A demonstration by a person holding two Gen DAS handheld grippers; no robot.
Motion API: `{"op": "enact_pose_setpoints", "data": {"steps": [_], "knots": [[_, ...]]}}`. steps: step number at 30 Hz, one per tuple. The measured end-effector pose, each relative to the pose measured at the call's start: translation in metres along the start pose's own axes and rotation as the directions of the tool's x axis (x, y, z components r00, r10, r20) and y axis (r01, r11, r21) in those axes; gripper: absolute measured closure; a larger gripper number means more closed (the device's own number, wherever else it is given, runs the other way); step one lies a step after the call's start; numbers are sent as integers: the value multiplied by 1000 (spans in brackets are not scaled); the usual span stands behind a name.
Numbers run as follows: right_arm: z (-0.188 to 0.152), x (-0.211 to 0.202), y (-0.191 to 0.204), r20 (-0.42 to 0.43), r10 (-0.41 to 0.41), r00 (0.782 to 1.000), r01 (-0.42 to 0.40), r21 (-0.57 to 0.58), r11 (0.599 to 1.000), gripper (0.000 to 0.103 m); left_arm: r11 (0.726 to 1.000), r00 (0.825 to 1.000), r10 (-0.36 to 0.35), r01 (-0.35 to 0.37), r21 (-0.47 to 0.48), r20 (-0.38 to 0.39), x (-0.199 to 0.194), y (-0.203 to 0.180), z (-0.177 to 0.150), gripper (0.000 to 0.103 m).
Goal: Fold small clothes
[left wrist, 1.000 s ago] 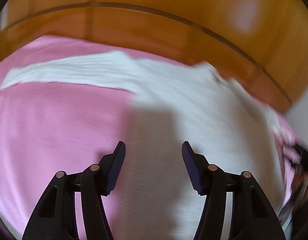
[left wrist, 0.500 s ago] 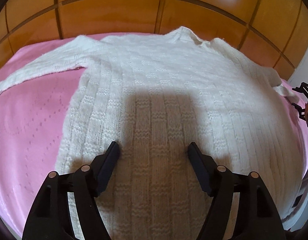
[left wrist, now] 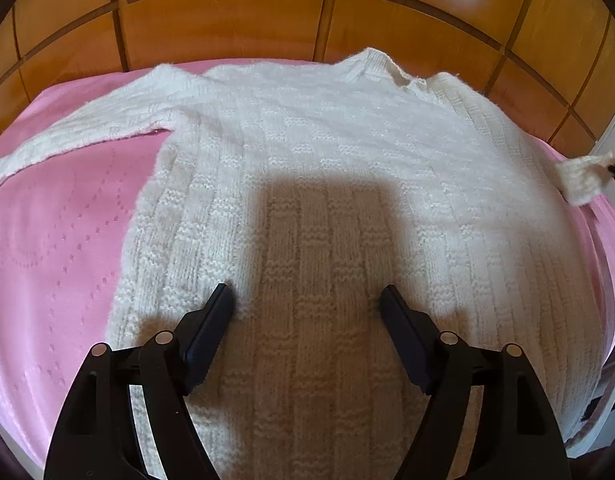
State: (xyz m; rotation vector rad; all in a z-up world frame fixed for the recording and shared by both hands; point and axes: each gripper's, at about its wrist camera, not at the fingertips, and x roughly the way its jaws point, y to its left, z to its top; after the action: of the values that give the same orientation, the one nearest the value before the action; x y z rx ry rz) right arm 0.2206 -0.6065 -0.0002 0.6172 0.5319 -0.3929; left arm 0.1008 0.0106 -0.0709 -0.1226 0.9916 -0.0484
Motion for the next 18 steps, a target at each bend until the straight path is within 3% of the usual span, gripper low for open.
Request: {"op": "enact_pose_setpoints", "data": {"steps": [2,4,7,10,13,14,15,16,17,18], "knots": [[-13,12,-29,-57,-121,991,120,-17,993,97,1000,1000,1,-1,-2,2,1,0,0,27],[-31,26,-64,-119,-241,963,244,4,970,97,1000,1000,2,-2,2,1,2,0,0,26],[-47,31,-92,-141,-274,951,283,48,958,97,1000,1000,0,0,0,-6,2,0,1,26],[-47,27,-84,-119,-330,936,331,-15,944,97,1000,1000,4,-4,0,-8,3,0,2,26],[-40,20,-85,-109,-346,932,350,16,937,96,1000,1000,10,-10,5,-8,3,-1,2,26],[-38,14,-85,-112,-331,937,338,47,940,86,1000,1000,11,-11,6,-9,3,-1,2,26],[-37,12,-83,-124,-296,947,306,67,950,61,1000,1000,10,-10,8,-11,1,-1,3,26],[-38,6,-79,-139,-244,960,257,84,963,48,1000,1000,6,-6,12,-12,0,-1,3,26],[-42,-2,-75,-154,-197,968,213,93,973,41,1000,1000,1,0,14,-13,-1,1,3,26],[-49,-9,-70,-171,-151,974,168,91,982,41,1000,1000,-9,10,9,-15,-3,3,4,26]]}}
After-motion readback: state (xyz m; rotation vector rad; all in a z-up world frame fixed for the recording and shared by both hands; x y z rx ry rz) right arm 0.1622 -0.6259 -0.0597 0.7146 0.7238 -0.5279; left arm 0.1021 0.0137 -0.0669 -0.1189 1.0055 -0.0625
